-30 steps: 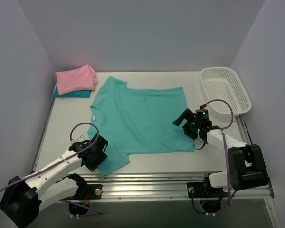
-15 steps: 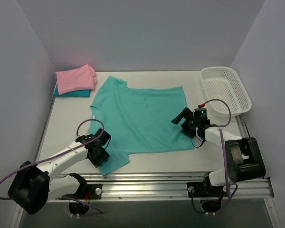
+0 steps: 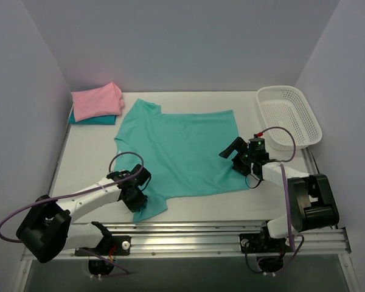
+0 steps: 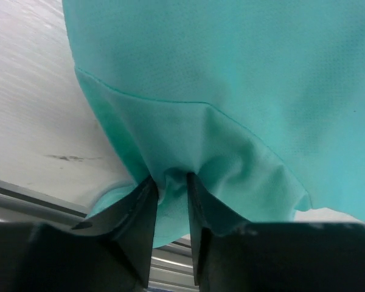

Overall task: Fold and stack the t-shirts
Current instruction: Flatten the tshirt out

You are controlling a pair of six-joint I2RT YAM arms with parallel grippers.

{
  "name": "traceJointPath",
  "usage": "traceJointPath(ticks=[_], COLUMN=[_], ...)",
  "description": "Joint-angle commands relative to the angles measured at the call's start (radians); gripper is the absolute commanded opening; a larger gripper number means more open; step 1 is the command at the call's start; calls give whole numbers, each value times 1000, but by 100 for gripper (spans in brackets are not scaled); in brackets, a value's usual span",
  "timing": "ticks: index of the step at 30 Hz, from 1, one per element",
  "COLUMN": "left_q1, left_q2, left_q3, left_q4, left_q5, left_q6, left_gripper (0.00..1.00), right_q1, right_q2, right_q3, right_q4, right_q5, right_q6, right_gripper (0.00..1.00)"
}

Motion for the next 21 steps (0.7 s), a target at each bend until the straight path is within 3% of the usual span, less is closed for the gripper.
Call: traceJointPath(ticks=[1, 2, 6, 14, 21], left_q1=[-28, -30, -39, -88, -91], left_q2=[103, 122, 148, 67, -22], left_q3=[-77, -74, -60, 20, 5], left_q4=[197, 202, 225, 134, 171], left_q5=[15, 12, -17, -149, -207], left_q6=[-53, -50, -43, -33, -3], left_gripper=[33, 23, 3, 2, 2], right_q1=[-5, -8, -16, -22, -22], right_q2=[0, -3, -18, -124, -308], right_q3=[-5, -8, -8, 4, 26], right_q4=[-18, -20, -32, -127, -341], right_q5=[0, 1, 4, 55, 150], right_q6=[-10, -13, -18, -49, -84], right_gripper=[94, 94, 94, 93, 95])
